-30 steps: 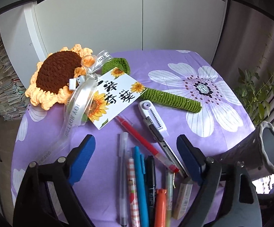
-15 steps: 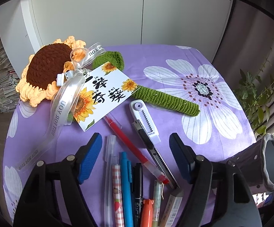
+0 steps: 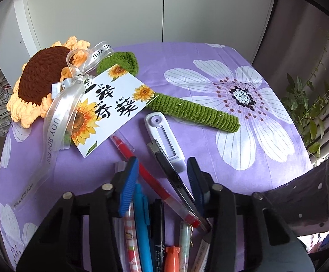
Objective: Organize stationery
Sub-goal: 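Grasp the white-and-black utility knife with the left tool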
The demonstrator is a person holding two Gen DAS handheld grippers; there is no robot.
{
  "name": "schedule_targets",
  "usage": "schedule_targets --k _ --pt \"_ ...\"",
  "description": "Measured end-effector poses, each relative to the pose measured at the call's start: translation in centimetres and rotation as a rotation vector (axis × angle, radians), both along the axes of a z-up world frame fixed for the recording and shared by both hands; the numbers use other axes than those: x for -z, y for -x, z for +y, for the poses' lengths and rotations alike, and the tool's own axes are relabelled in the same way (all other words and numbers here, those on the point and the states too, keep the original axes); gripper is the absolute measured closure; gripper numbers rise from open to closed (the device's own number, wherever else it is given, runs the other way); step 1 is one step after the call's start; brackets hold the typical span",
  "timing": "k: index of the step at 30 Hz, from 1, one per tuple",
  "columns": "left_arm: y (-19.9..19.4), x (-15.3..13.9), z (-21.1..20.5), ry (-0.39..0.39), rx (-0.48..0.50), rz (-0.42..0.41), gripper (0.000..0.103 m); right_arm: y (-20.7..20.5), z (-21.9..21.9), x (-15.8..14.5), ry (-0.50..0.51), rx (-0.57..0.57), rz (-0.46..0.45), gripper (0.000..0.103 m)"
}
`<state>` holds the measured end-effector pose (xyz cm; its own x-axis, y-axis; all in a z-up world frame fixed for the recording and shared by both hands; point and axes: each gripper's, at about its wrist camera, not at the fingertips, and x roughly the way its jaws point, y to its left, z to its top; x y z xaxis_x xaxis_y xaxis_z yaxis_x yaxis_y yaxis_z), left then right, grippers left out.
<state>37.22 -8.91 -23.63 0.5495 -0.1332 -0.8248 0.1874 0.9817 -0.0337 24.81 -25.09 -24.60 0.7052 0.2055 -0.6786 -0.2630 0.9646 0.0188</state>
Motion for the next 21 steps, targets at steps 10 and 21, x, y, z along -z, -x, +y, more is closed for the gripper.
schedule_targets --k 10,21 --pt "-1.1 -0.1 0.3 0.048 -0.027 0.013 0.085 0.3 0.1 -0.4 -0.001 -0.003 -0.021 0.029" --pt "3.0 -5.2 0.4 0.072 0.032 -0.157 0.092 0.4 0.1 -0.5 0.002 -0.002 -0.032 0.029"
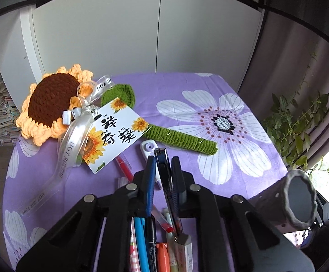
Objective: Organize stationery
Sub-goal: 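Grasp the white-and-black utility knife with the left tool, then lower the utility knife into the pen cup and open the left tool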
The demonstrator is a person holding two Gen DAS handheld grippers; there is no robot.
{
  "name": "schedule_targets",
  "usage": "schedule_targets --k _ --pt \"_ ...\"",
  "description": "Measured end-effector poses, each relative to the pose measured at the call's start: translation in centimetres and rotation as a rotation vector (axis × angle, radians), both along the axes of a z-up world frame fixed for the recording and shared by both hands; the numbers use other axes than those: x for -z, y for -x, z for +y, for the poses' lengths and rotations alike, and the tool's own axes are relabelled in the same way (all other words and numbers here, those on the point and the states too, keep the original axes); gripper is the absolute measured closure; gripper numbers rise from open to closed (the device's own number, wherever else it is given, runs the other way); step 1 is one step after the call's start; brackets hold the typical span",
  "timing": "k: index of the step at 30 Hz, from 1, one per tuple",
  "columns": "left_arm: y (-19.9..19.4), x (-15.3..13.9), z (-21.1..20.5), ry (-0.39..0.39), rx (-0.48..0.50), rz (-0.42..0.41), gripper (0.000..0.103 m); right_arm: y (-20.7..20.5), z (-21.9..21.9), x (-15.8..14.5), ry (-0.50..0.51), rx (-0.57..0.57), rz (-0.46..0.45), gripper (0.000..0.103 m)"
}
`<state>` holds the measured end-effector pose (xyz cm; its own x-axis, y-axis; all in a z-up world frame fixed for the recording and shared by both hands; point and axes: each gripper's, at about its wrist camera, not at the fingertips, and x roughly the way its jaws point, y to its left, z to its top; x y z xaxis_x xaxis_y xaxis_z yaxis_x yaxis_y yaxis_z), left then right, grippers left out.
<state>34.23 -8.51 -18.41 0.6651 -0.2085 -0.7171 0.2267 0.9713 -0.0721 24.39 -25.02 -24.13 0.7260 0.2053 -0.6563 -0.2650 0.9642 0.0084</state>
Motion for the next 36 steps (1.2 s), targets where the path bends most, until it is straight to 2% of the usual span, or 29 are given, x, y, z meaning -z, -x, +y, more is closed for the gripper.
schedule_targets --k 8,13,18,24,30,36 --pt "3.4 -4.5 -0.4 0.025 0.041 -0.123 0.093 0.4 1.2 0.0 0.081 0.000 -0.024 0.030" --pt "4.5 -6.4 -1.3 0.059 0.089 -0.152 0.093 0.7 2.1 0.0 0.124 -0.022 -0.042 0.030" --pt "5.3 -8.2 -2.3 0.094 0.150 -0.163 0.093 0.7 2.1 -0.1 0.115 -0.025 -0.038 0.030" --pt "7.0 -11.1 -3.0 0.144 0.228 -0.214 0.093 0.5 1.9 0.0 0.105 -0.025 -0.034 0.030" --pt "7.6 -10.6 -4.2 0.170 0.318 -0.172 0.093 0.5 1.9 0.0 0.105 -0.025 -0.033 0.030" --pt "7.7 -10.4 -4.4 0.179 0.339 -0.150 0.093 0.4 1.7 0.2 0.106 -0.017 -0.024 0.030"
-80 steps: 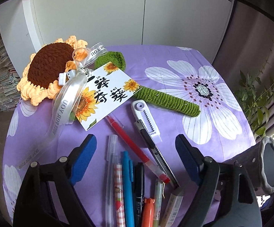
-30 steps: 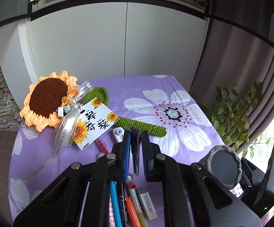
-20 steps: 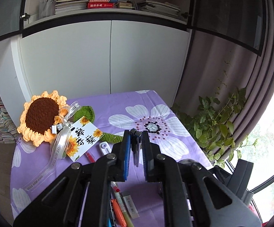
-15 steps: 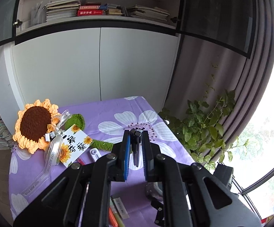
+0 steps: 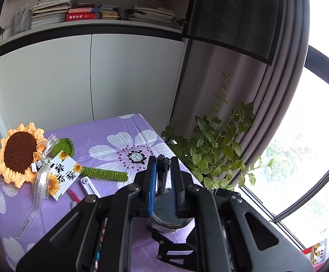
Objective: Organize stationery
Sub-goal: 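Lower the utility knife into the pen cup and open the left tool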
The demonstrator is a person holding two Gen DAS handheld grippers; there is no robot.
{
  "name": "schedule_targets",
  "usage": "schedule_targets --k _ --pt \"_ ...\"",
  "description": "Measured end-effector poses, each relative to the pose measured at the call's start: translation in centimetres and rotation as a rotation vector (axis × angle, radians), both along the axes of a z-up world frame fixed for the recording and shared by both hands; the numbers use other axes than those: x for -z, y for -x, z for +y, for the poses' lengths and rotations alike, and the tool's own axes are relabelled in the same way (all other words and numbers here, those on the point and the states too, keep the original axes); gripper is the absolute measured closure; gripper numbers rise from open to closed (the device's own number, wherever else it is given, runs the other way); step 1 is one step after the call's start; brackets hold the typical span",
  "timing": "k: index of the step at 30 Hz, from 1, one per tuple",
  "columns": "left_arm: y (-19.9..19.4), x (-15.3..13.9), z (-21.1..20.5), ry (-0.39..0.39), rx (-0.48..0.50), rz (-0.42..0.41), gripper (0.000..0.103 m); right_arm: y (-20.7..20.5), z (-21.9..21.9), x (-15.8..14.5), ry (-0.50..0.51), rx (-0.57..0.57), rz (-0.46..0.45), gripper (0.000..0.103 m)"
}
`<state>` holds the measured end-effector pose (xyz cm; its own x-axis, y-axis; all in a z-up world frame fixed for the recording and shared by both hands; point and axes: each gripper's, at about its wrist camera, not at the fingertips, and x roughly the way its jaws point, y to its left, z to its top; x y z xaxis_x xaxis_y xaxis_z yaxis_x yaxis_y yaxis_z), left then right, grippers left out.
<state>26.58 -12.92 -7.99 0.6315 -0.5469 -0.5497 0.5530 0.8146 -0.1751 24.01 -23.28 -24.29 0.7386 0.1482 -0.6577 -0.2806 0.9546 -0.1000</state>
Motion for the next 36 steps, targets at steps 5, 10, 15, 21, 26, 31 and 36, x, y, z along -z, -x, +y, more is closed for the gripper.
schedule_targets --k 5,10,15,21,26,31,36 --pt "0.4 -0.2 -0.1 0.004 0.011 0.001 0.093 0.0 0.0 0.0 0.000 0.002 0.001 0.030" --pt "0.0 0.9 -0.7 -0.026 0.004 0.010 0.093 0.0 0.0 0.0 0.000 0.002 0.001 0.030" --pt "-1.4 2.8 -1.4 -0.069 0.004 0.052 0.093 0.0 0.0 0.0 0.000 0.002 0.002 0.030" --pt "-2.8 4.9 -2.9 -0.133 0.027 0.107 0.093 -0.1 0.1 0.1 0.004 0.005 0.005 0.030" --pt "-3.4 5.8 -3.1 -0.149 0.029 0.137 0.093 -0.1 0.1 0.1 0.005 0.005 0.007 0.030" --pt "-3.3 5.6 -2.8 -0.150 0.017 0.131 0.082 -0.1 0.1 0.1 0.005 0.005 0.006 0.030" --pt "-2.3 3.3 0.0 -0.114 -0.049 0.051 0.059 -0.1 0.1 0.0 0.005 0.005 0.007 0.030"
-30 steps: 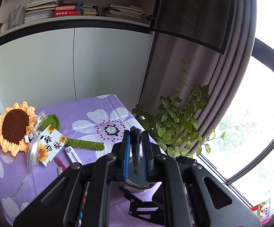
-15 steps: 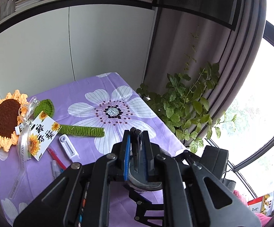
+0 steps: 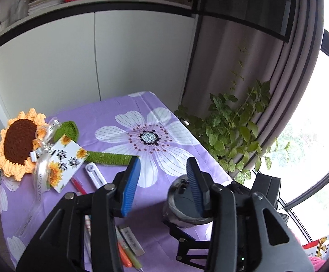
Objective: Organize stationery
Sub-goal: 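Lower the utility knife into the pen cup and open the left tool, then grasp the red pen with the left tool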
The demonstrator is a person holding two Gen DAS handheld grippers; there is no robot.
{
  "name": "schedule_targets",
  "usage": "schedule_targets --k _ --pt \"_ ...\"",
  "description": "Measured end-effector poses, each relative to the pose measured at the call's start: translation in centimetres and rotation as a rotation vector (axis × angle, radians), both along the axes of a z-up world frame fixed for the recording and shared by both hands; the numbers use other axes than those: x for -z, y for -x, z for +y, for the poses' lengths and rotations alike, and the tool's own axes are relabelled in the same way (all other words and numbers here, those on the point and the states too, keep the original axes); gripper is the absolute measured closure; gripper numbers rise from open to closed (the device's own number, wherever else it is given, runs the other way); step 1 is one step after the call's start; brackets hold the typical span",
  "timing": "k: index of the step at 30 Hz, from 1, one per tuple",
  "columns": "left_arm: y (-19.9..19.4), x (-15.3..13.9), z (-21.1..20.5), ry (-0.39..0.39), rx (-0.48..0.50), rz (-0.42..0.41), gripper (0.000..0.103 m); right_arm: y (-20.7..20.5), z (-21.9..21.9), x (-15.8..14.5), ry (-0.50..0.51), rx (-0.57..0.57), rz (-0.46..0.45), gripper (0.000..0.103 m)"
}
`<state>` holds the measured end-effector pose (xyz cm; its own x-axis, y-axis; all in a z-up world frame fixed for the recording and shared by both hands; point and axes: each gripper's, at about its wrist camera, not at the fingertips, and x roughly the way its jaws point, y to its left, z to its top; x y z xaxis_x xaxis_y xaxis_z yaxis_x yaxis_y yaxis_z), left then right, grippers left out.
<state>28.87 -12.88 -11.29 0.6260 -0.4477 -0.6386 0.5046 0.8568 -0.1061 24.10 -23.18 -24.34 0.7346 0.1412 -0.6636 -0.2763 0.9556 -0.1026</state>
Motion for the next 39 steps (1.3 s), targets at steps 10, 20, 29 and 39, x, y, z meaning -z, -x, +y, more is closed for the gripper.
schedule_targets --k 10,20,29,39 --pt "-1.8 2.5 9.4 -0.035 -0.337 0.061 0.047 0.0 0.0 0.0 0.001 0.000 0.000 0.030" --pt "-8.6 8.9 10.1 -0.032 -0.442 0.346 0.052 0.0 0.1 0.0 0.011 0.006 -0.004 0.030" --pt "-12.9 11.9 9.1 -0.041 -0.497 0.475 0.072 0.0 0.0 -0.1 0.000 0.006 -0.001 0.030" --pt "-14.5 12.4 7.4 -0.092 -0.544 0.484 0.089 0.0 0.1 0.0 0.001 0.006 -0.002 0.030"
